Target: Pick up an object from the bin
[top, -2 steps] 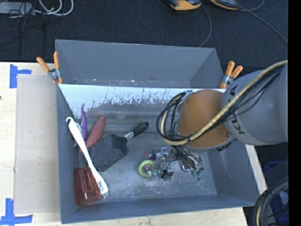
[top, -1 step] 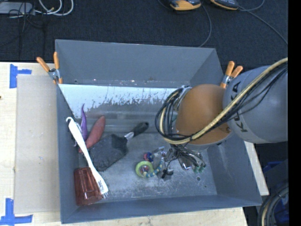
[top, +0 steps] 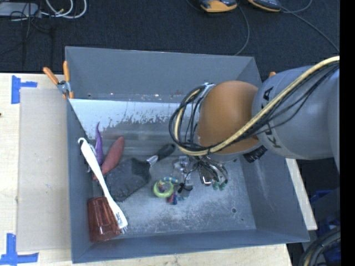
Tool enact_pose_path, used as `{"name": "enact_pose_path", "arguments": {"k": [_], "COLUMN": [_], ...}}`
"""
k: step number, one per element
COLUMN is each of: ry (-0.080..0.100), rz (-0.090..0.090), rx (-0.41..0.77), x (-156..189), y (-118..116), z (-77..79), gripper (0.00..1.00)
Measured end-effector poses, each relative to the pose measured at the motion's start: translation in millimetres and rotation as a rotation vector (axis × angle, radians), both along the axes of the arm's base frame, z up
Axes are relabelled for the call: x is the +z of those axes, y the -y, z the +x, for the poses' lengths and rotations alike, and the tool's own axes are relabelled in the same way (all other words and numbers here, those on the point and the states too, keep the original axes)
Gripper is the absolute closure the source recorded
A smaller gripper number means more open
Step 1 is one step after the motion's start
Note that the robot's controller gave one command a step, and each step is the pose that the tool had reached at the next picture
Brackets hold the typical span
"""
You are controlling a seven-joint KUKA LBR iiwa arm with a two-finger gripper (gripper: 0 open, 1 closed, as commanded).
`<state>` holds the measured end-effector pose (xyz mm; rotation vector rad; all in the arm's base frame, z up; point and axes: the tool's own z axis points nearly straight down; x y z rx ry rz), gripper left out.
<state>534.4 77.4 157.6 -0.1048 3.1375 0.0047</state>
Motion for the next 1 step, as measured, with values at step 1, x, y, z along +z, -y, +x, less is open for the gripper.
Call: {"name": "enact_pose_path", "arguments": {"k": [1], "ry": [-0.02], "rz": [0.0], "rx": [0.089], "x": [48.0], "y": [8.3], "z": [-16.1], "gripper": [1.0]}}
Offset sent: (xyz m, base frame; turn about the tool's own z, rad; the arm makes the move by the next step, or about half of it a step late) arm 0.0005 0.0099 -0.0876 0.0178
